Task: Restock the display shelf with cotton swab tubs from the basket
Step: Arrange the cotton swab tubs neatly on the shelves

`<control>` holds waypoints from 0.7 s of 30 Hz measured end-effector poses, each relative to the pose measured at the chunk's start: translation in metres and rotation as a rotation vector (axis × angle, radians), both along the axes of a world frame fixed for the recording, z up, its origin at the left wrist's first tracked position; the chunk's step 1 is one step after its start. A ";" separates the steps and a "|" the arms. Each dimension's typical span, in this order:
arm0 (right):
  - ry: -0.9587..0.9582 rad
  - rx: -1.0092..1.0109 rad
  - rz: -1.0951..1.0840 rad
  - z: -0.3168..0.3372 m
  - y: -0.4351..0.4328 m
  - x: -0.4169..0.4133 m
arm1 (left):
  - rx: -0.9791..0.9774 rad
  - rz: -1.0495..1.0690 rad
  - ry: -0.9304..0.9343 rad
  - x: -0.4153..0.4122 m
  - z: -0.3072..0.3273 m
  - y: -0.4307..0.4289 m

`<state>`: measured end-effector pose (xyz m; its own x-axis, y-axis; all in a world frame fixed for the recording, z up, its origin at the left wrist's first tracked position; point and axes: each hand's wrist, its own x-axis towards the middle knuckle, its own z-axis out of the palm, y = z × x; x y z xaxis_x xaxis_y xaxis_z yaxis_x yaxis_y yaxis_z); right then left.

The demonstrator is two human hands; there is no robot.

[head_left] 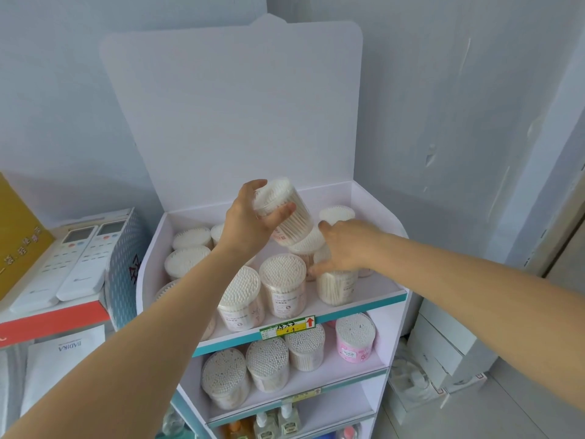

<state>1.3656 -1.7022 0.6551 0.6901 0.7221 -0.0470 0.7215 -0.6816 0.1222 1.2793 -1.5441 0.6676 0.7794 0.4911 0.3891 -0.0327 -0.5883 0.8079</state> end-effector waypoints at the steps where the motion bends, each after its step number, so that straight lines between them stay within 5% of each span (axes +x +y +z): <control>1: -0.002 0.048 -0.035 0.002 0.000 0.001 | -0.003 -0.003 0.000 0.000 0.001 0.000; 8: 0.274 -0.133 0.071 0.017 -0.003 0.009 | 0.009 -0.011 0.013 0.001 0.004 0.000; 21: 0.290 0.116 -0.030 0.028 -0.020 0.015 | 0.013 -0.032 0.022 0.008 0.008 -0.003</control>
